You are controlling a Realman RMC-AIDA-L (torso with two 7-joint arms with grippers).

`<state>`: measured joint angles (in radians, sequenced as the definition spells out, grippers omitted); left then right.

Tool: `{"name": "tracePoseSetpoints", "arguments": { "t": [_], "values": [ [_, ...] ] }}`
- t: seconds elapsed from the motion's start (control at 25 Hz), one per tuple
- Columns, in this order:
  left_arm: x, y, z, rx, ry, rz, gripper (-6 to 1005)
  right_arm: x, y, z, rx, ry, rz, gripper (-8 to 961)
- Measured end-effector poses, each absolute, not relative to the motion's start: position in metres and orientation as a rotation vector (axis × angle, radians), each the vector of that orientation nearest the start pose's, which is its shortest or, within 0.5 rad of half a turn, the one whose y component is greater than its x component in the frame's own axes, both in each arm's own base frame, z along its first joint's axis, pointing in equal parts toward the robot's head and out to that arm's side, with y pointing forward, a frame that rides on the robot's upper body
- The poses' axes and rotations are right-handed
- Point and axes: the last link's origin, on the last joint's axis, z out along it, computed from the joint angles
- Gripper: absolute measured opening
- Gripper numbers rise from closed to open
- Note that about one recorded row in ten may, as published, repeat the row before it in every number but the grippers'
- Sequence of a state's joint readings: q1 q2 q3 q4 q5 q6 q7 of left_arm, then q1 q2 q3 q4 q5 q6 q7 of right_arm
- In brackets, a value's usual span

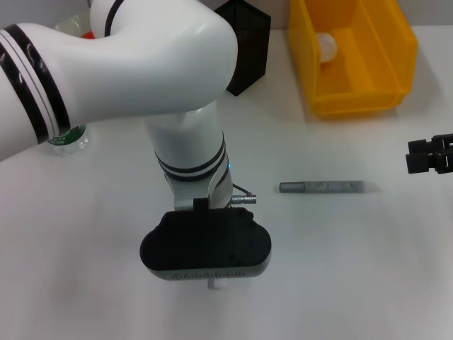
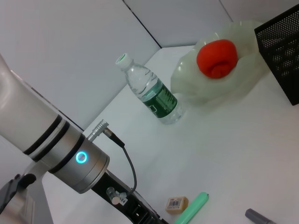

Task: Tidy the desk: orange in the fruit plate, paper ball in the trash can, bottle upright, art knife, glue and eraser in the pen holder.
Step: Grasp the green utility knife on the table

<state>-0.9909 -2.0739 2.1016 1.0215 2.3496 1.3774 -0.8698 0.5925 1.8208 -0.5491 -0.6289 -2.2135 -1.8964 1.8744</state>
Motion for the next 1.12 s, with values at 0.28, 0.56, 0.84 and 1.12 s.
{"name": "tracePoseSetpoints", "arguments": {
  "t": [0.28,0.56,0.84,1.12],
  "values": [
    [-0.1142,0.3182,-0.1266,-2.437,2.526,0.894,226,0.2836,0.3228,0.1023,-2.797,1.251,0.55,810],
    [-0.1145,0.3181,-0.1266,-2.438,2.526,0.894,192,0.2835,0.323,0.1023,-2.797,1.251,0.549,810],
    [-0.1144,0.318,-0.1266,-2.438,2.524,0.895,194,0.2835,0.3229,0.1023,-2.797,1.251,0.55,809],
    [-0.1143,0.3177,-0.1265,-2.441,2.516,0.897,195,0.2837,0.3225,0.1024,-2.798,1.249,0.551,809]
  ]
}}
